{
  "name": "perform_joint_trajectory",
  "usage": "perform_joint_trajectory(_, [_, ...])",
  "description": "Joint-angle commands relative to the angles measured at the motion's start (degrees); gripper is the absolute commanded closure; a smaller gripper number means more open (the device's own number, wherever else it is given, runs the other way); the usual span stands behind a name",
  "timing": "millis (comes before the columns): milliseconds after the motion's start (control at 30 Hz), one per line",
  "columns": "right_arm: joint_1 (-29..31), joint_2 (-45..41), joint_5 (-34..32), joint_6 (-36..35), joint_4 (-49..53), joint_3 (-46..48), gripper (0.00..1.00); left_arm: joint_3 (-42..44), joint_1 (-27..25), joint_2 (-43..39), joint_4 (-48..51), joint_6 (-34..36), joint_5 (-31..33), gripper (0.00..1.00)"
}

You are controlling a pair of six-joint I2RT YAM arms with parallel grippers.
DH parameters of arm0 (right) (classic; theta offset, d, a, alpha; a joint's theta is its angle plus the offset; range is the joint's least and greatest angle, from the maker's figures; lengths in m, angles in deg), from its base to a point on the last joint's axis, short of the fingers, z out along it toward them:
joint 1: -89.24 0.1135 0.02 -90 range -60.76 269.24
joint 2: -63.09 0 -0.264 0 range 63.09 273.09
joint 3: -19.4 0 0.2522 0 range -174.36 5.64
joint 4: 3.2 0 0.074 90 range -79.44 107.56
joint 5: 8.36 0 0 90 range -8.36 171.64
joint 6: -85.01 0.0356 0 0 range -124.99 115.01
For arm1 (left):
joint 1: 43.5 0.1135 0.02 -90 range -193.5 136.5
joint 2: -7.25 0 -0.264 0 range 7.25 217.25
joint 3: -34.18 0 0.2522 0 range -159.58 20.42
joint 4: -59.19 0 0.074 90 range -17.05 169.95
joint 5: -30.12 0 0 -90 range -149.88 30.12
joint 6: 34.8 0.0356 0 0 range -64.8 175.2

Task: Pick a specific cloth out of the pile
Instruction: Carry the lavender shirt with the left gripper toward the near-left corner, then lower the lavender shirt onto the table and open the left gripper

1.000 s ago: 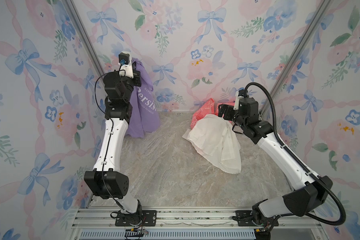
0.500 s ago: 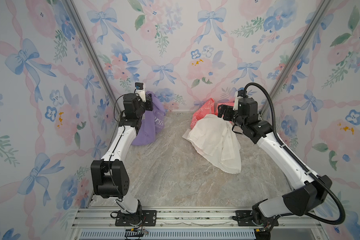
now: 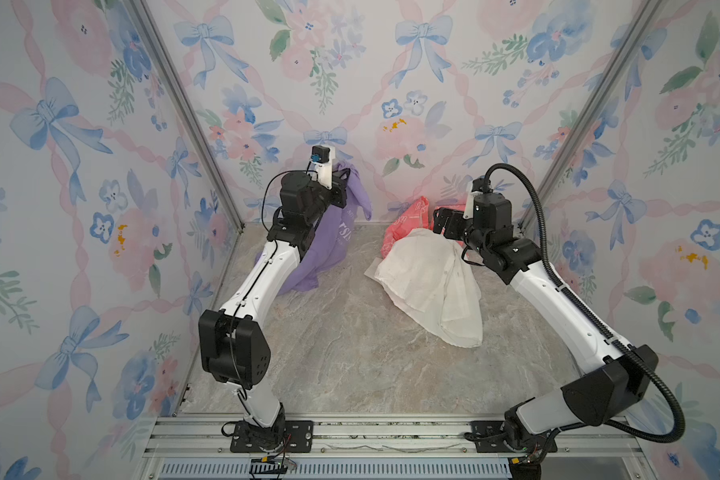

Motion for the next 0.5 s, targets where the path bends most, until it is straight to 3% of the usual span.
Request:
perform_joint_trajectory(0, [0.4,0.8,0.7,0.2,0.0,-1.7,0.03,-0.5,1.6,-0.8,-1.7,1.4,2.1,1.00])
perform_joint_trajectory(467, [0.0,0.7,1.5,-0.6,0.7,-1.6,0.03,23.9,14.2,-13.6,-6.1,-1.8,13.6,1.00])
